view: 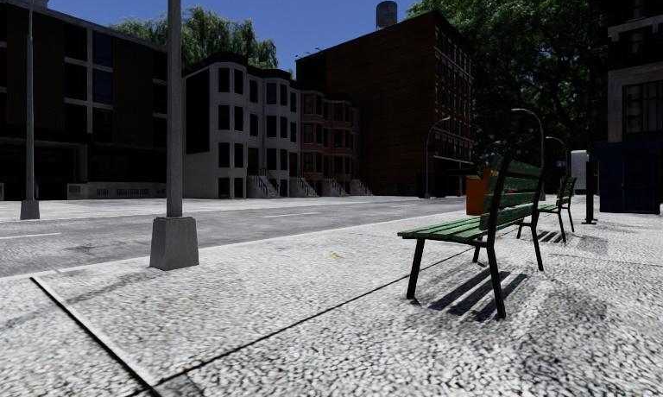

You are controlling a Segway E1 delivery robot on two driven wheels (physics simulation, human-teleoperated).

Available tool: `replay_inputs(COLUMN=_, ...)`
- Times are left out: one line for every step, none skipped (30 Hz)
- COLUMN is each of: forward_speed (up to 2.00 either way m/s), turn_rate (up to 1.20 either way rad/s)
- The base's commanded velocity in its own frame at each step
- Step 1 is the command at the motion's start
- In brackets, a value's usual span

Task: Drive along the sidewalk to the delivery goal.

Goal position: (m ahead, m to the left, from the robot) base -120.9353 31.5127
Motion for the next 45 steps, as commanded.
replay_inputs(forward_speed=0.00, turn_rate=0.00)
replay_inputs(forward_speed=0.00, turn_rate=0.00)
replay_inputs(forward_speed=0.00, turn_rate=0.00)
replay_inputs(forward_speed=0.00, turn_rate=0.00)
replay_inputs(forward_speed=0.00, turn_rate=0.00)
replay_inputs(forward_speed=0.00, turn_rate=0.00)
replay_inputs(forward_speed=0.00, turn_rate=0.00)
replay_inputs(forward_speed=0.00, turn_rate=0.00)
replay_inputs(forward_speed=0.00, turn_rate=0.00)
replay_inputs(forward_speed=0.00, turn_rate=0.00)
replay_inputs(forward_speed=0.00, turn_rate=0.00)
replay_inputs(forward_speed=0.00, turn_rate=0.00)
replay_inputs(forward_speed=0.00, turn_rate=0.00)
replay_inputs(forward_speed=0.00, turn_rate=0.00)
replay_inputs(forward_speed=0.00, turn_rate=0.00)
replay_inputs(forward_speed=0.00, turn_rate=0.00)
replay_inputs(forward_speed=0.00, turn_rate=0.00)
replay_inputs(forward_speed=0.00, turn_rate=0.00)
replay_inputs(forward_speed=0.00, turn_rate=0.00)
replay_inputs(forward_speed=0.00, turn_rate=0.00)
replay_inputs(forward_speed=0.00, turn_rate=0.00)
replay_inputs(forward_speed=0.00, turn_rate=0.00)
replay_inputs(forward_speed=0.00, turn_rate=0.00)
replay_inputs(forward_speed=0.00, turn_rate=0.00)
replay_inputs(forward_speed=0.00, turn_rate=0.00)
replay_inputs(forward_speed=0.00, turn_rate=0.00)
replay_inputs(forward_speed=0.00, turn_rate=0.00)
replay_inputs(forward_speed=0.00, turn_rate=0.00)
replay_inputs(forward_speed=0.00, turn_rate=0.00)
replay_inputs(forward_speed=0.00, turn_rate=0.00)
replay_inputs(forward_speed=0.00, turn_rate=-0.30)
replay_inputs(forward_speed=0.00, turn_rate=-0.53)
replay_inputs(forward_speed=0.00, turn_rate=-0.53)
replay_inputs(forward_speed=0.00, turn_rate=-0.78)
replay_inputs(forward_speed=0.00, turn_rate=-1.20)
replay_inputs(forward_speed=0.00, turn_rate=-1.20)
replay_inputs(forward_speed=0.00, turn_rate=-1.20)
replay_inputs(forward_speed=0.00, turn_rate=-1.20)
replay_inputs(forward_speed=0.00, turn_rate=-1.20)
replay_inputs(forward_speed=0.00, turn_rate=-1.20)
replay_inputs(forward_speed=0.00, turn_rate=-1.20)
replay_inputs(forward_speed=0.00, turn_rate=-1.20)
replay_inputs(forward_speed=0.00, turn_rate=-1.20)
replay_inputs(forward_speed=0.00, turn_rate=-1.20)
replay_inputs(forward_speed=0.00, turn_rate=-1.20)
